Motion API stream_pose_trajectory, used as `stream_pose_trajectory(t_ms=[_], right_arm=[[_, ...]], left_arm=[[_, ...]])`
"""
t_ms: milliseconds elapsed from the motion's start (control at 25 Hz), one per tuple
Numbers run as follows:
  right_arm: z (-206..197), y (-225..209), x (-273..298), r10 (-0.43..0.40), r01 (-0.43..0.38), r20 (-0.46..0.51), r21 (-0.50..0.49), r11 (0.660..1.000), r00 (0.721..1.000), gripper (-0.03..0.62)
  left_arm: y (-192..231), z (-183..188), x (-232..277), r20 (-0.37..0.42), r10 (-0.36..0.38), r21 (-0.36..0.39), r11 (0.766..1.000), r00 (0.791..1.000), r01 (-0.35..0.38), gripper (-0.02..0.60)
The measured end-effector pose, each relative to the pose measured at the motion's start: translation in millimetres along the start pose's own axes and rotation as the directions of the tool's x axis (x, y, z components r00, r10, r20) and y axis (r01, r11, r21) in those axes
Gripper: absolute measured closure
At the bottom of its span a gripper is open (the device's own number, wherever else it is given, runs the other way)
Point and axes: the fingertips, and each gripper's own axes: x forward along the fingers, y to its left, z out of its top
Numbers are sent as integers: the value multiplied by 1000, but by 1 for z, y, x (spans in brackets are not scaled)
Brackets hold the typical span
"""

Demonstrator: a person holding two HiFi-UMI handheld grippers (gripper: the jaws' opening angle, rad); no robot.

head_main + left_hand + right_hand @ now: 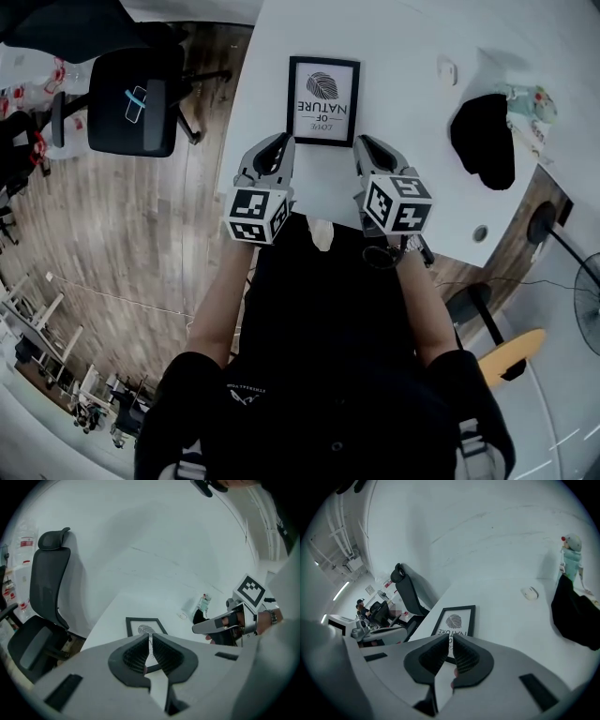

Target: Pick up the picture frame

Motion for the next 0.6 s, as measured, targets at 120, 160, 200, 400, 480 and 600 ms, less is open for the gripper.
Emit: stream_pose_trajectory(t_ms=[120,160,200,400,480,600], right_arm=[[-5,-4,11,4,-4,-28,19,1000,1000,550],[-7,-6,15,1,0,-38,19,1000,999,542],[-10,-8,19,-4,4,-50,18,1000,999,527],[-29,-19,42,-15,17,-134,14,1000,991,481],[-35,-24,50,-25,28,-159,19,999,987,471],[-40,-31,58,-43,49,-182,28,998,982,471]], left_arm=[[7,-12,9,-44,9,-16,1000,999,-10,567],[8,-16,12,-56,8,-31,999,998,-9,549],[10,-20,16,-66,7,-48,999,998,-10,536],[17,-34,33,-116,22,-63,998,993,-29,498],[20,-39,40,-139,26,-66,997,990,-36,488],[24,-46,50,-178,43,-75,996,983,-57,485]])
